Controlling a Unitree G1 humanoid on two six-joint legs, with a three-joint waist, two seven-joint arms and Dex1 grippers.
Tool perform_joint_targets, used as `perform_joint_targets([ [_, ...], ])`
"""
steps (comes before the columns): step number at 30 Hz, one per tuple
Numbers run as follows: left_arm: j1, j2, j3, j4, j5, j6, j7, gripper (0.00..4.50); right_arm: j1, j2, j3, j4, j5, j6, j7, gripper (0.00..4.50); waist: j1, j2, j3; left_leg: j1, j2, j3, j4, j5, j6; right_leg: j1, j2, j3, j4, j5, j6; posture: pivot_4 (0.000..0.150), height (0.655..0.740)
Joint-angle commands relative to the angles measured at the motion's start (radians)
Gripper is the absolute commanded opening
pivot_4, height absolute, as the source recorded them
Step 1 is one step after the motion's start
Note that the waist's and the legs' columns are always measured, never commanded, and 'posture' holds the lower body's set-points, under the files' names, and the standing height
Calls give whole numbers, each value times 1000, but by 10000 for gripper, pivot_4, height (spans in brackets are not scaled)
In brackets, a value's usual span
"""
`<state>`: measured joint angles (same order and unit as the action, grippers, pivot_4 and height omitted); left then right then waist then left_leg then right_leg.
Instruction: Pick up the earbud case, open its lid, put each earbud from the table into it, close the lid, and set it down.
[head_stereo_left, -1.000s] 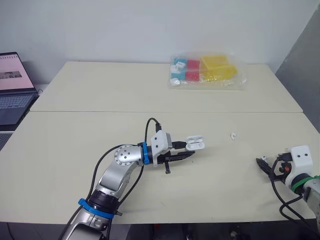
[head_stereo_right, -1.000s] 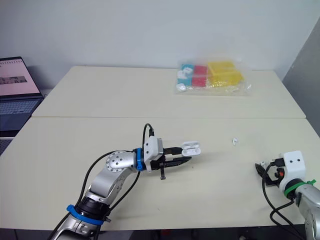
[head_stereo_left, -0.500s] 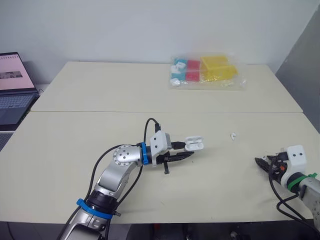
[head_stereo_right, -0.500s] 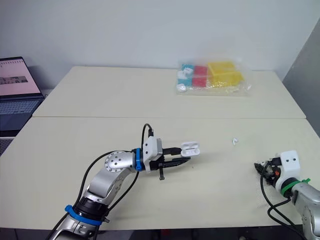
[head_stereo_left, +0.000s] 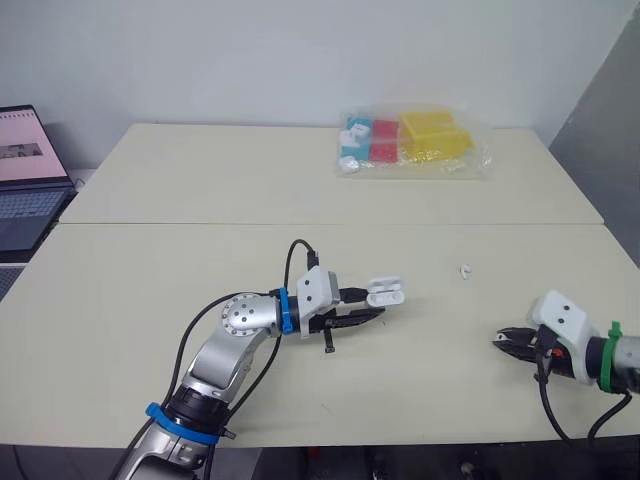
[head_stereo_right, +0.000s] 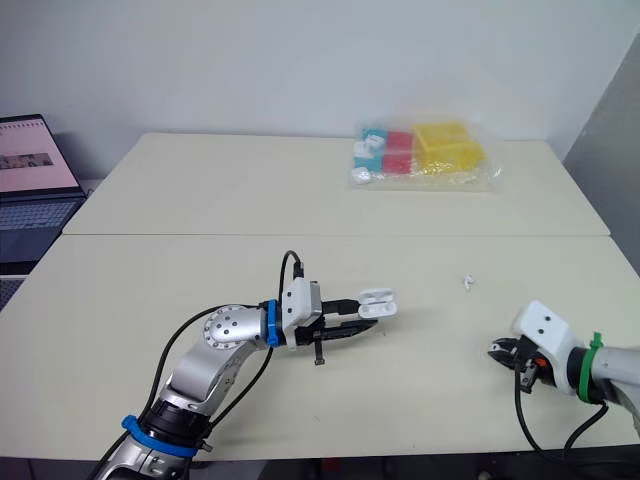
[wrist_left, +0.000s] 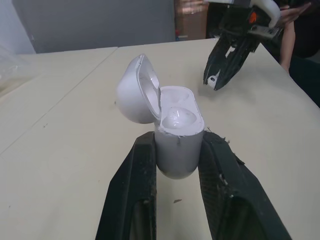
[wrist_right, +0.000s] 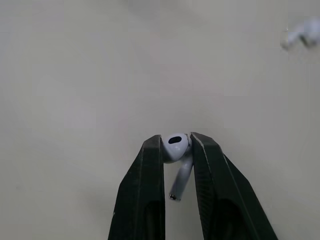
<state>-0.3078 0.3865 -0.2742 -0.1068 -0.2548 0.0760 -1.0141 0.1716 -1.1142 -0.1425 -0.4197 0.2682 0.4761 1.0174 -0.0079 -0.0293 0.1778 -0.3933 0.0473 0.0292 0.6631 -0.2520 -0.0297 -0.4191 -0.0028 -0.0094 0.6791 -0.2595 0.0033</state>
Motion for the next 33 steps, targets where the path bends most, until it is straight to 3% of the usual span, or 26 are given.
perform_joint_targets([
  [1, 7, 5, -6, -55, -1, -8, 2, 7801, -97, -88, 114, 47, -80, -112, 131, 4089, 2, 0, 0, 0, 0, 0, 0, 0, 0, 0, 0, 0, 0, 0, 0, 1500, 7287],
  [9, 22, 9, -7, -73, 6, -6, 16, 7801, -325, -167, 316, 282, -252, -290, 323, 4089, 5, 0, 0, -3, 0, 1, 0, 0, 0, -1, -1, 0, -3, 0, 0, 1500, 7287],
  [21, 25, 6, -12, -72, 18, -8, 32, 7801, -413, -121, 354, 362, -304, -321, 382, 4089, 6, 0, 0, -1, 0, 1, 0, 0, 0, -1, -1, 1, 0, 0, 0, 1500, 7287],
  [22, 25, 5, -13, -72, 19, -9, 32, 7801, -413, -119, 354, 363, -307, -316, 382, 11607, 6, 0, 0, -1, 0, 1, 0, 0, 0, -1, -1, 0, 0, 0, 0, 1500, 7287],
  [29, 23, -7, -20, -65, 26, -10, 34, 7801, -434, -108, 342, 410, -348, -391, 349, 35060, 5, 0, 0, 0, 0, 2, 1, 0, 0, 0, -1, 1, 0, 0, 0, 1500, 7287],
  [33, 27, -11, -24, -62, 29, -14, 39, 7801, -404, -140, 251, 347, -233, -268, 393, 35126, 6, 0, 0, -1, 0, 2, 1, 0, 0, -1, -1, 1, 0, 0, 0, 1500, 7287],
])
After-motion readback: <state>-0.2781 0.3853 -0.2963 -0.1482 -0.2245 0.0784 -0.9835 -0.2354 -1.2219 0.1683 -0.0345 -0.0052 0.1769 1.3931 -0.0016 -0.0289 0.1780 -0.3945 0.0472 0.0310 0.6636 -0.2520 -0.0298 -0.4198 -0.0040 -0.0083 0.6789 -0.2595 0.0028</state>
